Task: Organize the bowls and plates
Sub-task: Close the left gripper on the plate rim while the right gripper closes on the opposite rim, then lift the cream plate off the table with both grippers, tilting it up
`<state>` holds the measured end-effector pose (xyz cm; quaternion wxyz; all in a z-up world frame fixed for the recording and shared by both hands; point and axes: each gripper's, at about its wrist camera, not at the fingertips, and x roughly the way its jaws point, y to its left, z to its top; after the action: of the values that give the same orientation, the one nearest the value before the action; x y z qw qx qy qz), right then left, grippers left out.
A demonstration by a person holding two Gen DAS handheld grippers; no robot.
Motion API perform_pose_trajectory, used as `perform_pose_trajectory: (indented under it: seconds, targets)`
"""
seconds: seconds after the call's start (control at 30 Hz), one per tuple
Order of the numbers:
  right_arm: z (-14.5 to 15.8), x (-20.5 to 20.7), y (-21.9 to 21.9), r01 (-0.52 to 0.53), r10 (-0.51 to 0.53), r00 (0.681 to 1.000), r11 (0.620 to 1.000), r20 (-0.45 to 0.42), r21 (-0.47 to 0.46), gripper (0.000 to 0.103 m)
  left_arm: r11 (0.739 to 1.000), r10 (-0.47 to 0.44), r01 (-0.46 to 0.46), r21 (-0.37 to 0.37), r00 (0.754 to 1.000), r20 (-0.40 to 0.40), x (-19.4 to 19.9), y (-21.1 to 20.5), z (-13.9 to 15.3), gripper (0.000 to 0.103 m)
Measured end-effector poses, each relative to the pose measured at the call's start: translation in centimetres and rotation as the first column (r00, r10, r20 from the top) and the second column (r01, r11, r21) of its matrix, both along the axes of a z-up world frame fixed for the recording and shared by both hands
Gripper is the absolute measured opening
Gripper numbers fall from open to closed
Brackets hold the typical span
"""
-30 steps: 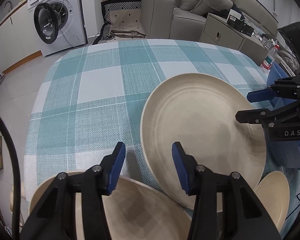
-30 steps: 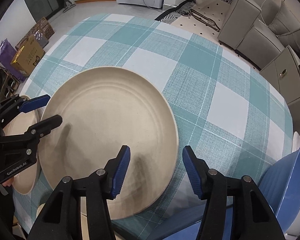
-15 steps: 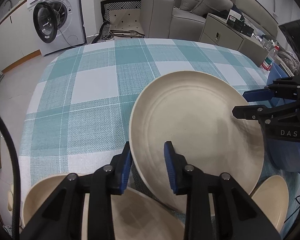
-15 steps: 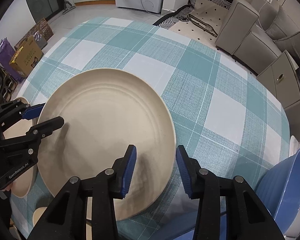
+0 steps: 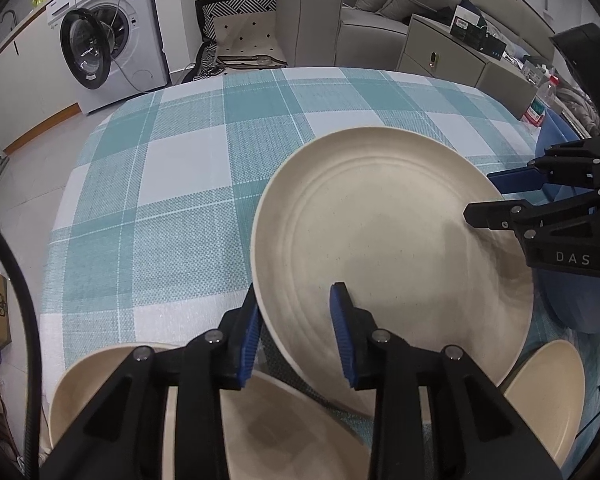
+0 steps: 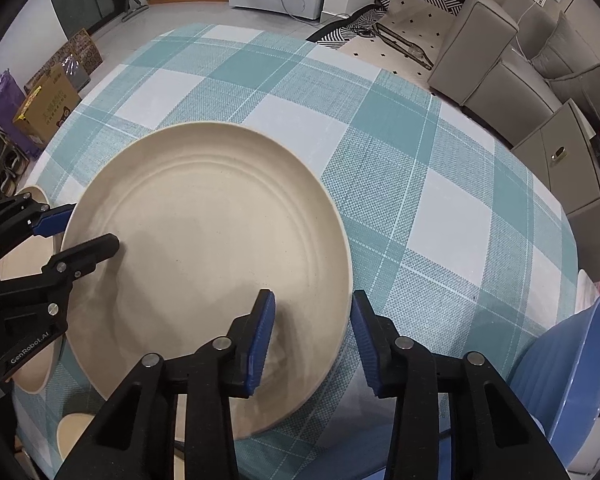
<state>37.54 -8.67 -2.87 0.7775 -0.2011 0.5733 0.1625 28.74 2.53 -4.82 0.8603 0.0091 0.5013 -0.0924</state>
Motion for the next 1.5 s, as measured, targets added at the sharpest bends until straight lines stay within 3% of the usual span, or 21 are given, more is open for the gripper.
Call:
perform_pose_trajectory:
  seconds: [0.1, 0.2, 0.97, 1.5]
  targets:
    - [0.1, -0.1, -0.2, 0.006, -0.006, 0.999, 1.0, 0.033, -0.02, 0.024, 1.0, 0.009, -0.009, -0.001, 1.0, 0.012, -0.1, 0.1, 0.0, 0.031]
    - [0.5, -0.1, -0.5, 0.015, -0.014, 0.998, 1.0, 0.059, -0.012, 0.021, 1.0, 0.021, -0.02, -0.018, 1.0, 0.018, -0.1, 0.4, 0.0, 0.029]
    - [2.9, -0.9, -1.0, 0.042, -0.048, 0.989, 0.998, 0.143, 0.046, 0.02, 0.997, 0.061, -0.057, -0.057, 0.995, 0.077, -0.6, 0.7, 2.1, 0.027]
    - [6.6, -2.8, -0.8, 0.036, -0.059, 0.972, 0.994, 0.225, 0.108, 0.02, 0.993, 0.094, -0.082, -0.083, 0.985, 0.148, -2.2, 1.3, 4.7, 0.027]
